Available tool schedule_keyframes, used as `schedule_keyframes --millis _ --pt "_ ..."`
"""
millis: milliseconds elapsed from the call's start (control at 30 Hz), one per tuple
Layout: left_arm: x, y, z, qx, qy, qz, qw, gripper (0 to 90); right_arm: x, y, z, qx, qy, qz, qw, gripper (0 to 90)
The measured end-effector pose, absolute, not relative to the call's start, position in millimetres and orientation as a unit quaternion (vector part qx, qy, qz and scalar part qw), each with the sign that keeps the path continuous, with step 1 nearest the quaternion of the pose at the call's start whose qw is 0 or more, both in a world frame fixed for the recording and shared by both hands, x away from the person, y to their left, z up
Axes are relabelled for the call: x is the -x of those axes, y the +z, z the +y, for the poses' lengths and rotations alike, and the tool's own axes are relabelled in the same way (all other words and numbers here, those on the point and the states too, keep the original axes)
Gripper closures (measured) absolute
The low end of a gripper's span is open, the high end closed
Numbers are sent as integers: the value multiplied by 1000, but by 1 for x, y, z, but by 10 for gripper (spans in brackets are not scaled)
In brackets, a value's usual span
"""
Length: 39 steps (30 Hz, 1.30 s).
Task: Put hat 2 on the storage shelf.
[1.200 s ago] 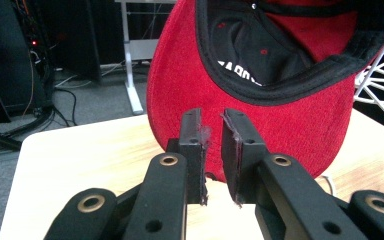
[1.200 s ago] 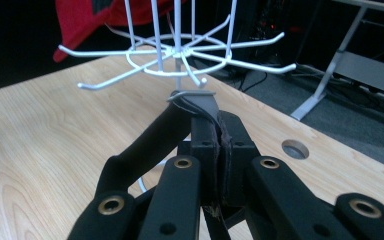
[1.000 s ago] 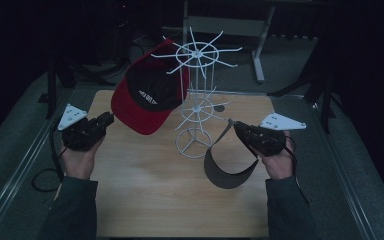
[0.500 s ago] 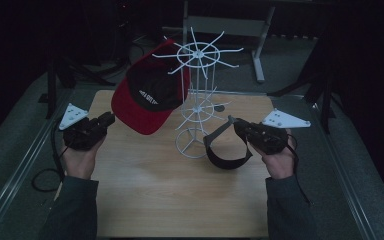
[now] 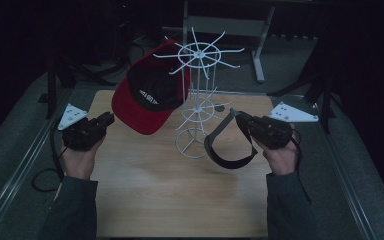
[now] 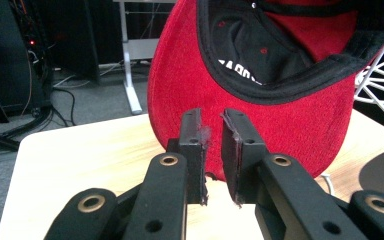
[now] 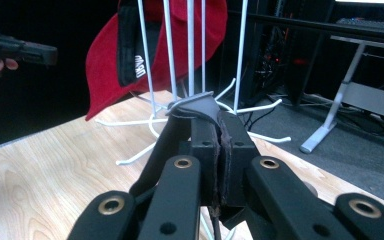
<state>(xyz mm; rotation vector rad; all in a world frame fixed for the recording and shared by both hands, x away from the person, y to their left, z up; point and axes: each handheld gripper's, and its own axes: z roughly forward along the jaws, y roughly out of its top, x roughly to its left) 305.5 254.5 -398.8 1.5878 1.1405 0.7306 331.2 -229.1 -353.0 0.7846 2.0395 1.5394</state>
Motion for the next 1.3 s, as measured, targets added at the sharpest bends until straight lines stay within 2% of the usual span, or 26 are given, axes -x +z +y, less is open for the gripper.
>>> schedule_keyframes --millis 1300 --pt "-305 -401 255 -658 302 474 500 792 -339 -324 -227 -273 586 730 220 869"
